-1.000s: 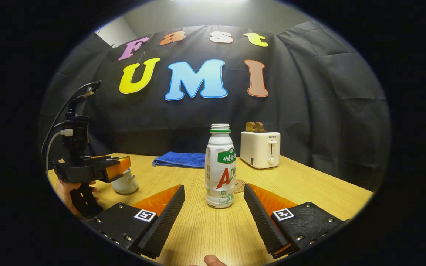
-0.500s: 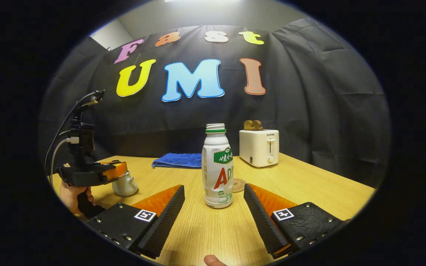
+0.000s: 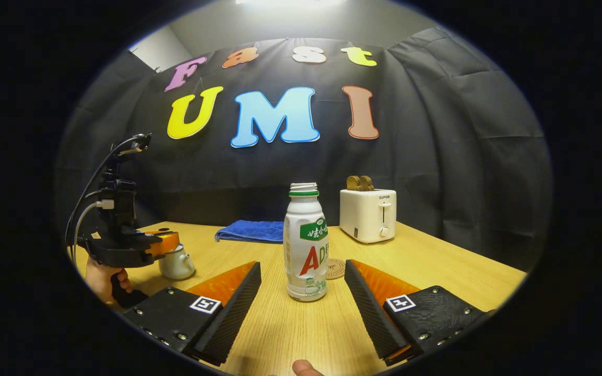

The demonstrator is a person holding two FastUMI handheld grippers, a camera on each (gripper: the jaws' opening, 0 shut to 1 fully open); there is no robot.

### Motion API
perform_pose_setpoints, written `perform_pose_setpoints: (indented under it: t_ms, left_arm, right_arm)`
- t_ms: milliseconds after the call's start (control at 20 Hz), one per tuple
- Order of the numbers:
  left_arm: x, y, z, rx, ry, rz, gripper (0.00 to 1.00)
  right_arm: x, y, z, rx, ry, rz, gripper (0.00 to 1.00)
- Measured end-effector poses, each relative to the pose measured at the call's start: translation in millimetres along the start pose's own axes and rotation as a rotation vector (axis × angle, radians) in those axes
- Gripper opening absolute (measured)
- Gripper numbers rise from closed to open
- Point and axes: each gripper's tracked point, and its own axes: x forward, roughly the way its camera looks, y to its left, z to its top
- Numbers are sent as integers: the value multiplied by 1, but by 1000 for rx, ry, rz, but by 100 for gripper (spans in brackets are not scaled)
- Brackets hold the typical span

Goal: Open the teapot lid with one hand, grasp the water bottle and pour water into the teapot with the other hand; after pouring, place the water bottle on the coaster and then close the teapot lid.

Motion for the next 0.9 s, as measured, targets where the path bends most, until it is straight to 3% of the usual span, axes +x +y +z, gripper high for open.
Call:
perform_pose_setpoints:
  t_ms: [100, 150, 250, 300, 450, 550, 900]
  left_arm:
    - [0, -1, 1, -4, -10, -2, 12]
    - [1, -1, 4, -2, -17, -2, 8]
    - [3, 0, 6, 4, -34, -2, 12]
    - [4, 0, 7, 10, -42, -1, 8]
    - [4, 0, 11, 11, -58, -7, 12]
    - [6, 0, 14, 9, -68, -6, 8]
    - [8, -5, 26, 7, -123, -32, 12]
  right_arm:
    - [6, -1, 4, -18, -10, 0, 99]
    - [9, -1, 7, -25, -15, 0, 99]
    - [18, -4, 9, -29, -15, 5, 99]
    - [23, -5, 9, -32, -14, 11, 99]
    - [40, -9, 13, -35, -9, 35, 99]
    - [51, -12, 14, -54, -4, 43, 99]
    - [82, -14, -5, -77, 69, 75, 99]
